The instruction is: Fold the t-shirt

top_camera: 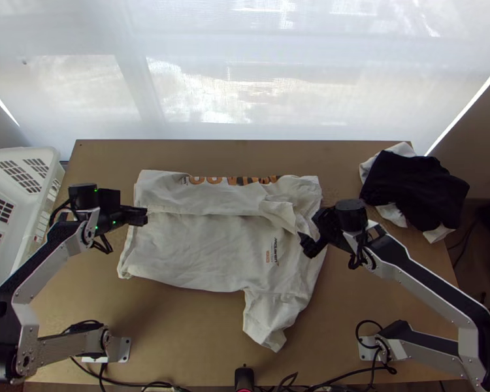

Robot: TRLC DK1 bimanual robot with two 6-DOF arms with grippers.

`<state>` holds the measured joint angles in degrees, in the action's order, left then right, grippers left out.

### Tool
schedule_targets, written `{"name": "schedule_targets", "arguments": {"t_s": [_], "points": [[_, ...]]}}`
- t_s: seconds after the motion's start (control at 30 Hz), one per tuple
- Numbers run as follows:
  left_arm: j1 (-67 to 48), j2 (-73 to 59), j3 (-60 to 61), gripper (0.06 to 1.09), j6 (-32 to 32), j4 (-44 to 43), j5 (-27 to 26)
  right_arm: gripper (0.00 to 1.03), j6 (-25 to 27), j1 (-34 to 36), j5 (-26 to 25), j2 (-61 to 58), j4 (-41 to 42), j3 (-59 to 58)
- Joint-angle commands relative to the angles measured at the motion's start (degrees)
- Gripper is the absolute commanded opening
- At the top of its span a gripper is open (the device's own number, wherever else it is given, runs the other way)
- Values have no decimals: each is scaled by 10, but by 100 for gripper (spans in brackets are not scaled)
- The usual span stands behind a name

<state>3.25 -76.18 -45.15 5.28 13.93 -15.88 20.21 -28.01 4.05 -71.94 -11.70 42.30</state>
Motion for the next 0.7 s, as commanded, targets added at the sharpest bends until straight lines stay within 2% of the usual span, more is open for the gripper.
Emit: {"name": "schedule_targets", "arguments": {"t_s": [0.0,0.1,0.23,0.43,0.67], "points": [[4,109,10,78,40,167,-8,98,-3,7,0,0,-60,72],[13,137,21,78,56,252,-7,98,-3,2,0,1,-76,82],[38,167,44,78,77,318,0,98,-4,9,0,8,-90,93],[77,176,47,78,97,366,43,98,-4,20,0,21,-102,96],[98,167,48,78,96,407,60,98,-1,23,0,35,-103,86]]}}
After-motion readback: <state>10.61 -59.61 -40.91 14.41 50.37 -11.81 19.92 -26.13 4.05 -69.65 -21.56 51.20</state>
